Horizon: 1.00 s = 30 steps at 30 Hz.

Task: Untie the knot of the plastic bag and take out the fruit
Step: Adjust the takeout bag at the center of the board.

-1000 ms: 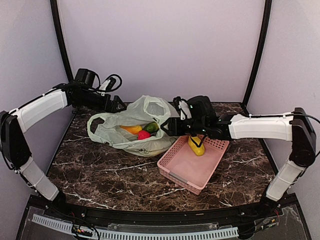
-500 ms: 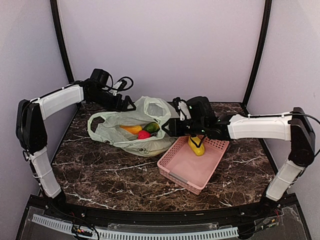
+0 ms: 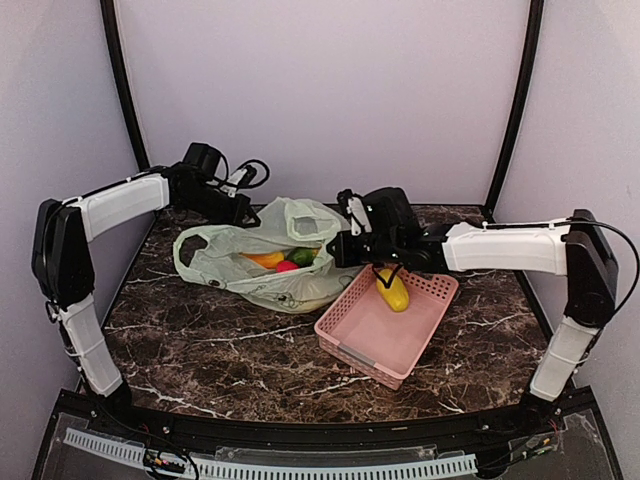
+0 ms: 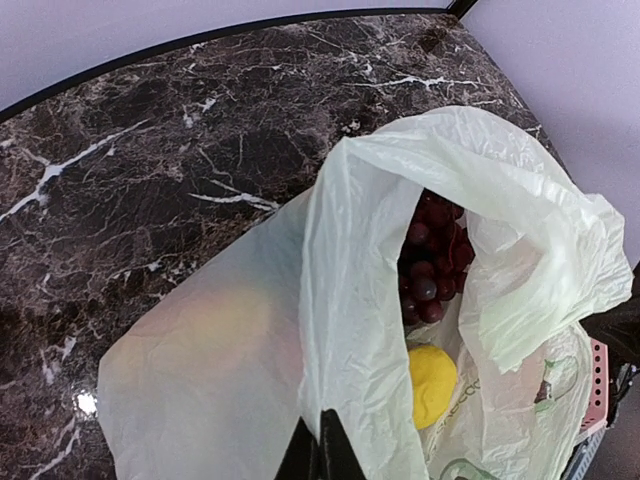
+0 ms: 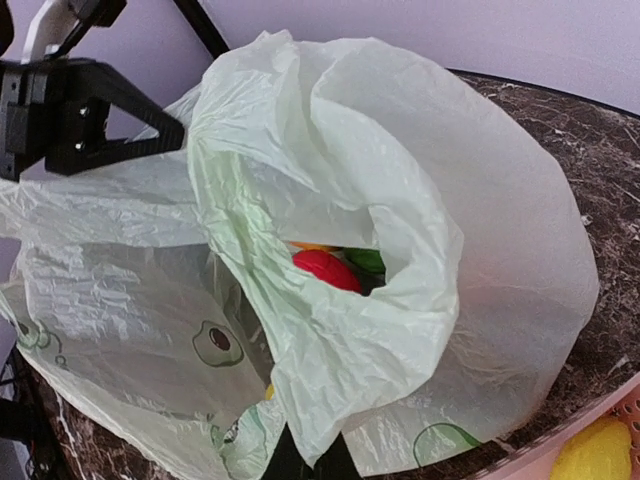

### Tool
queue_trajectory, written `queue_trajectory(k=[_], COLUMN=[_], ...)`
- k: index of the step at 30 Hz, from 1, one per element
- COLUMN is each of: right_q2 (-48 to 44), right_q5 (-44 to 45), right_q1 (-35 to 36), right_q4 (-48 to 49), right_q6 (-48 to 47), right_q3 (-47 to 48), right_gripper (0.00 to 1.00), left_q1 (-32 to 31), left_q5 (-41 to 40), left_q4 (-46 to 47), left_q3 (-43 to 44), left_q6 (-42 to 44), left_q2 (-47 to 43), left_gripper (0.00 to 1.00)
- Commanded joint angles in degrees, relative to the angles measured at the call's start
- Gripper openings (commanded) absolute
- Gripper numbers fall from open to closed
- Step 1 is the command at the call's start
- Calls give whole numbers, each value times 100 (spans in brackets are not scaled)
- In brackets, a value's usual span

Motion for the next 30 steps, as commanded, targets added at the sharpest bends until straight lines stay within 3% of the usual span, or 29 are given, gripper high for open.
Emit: queue_trajectory(k=[1,4,11,17,26,28,30], right_q2=[242,413,640,474,400,248,48], right_q5=[161,284,433,731,983,979,945], right_q1=[-101,-141,-307,-331,-351,-351,-309], right_q4=[-116,-286,-551,-544,-1029,-1105,-1148], right_q6=[-485,-826,-1161,-948,-402,-455,-573], right_q3=[707,1218,2073,1517,869,878,912], right_gripper=[0,0,0,0,0,6,27], left_q1=[-25,3,28,28,28,28,28], left_q5=[-711,-1170,-1241,-1141,-673,-658,-656], left_q4=[357,536,982,1528,1749,1848,1900], left_q3=[-401,-650,-1195,-2305,-3322,-3387,-3401], left_q6=[102,169,253,490,513,501,492], left_q2=[-938,-1459,-2411,-3098,-3421,-3519,-3581], left_gripper=[1,1,1,1,1,1,1])
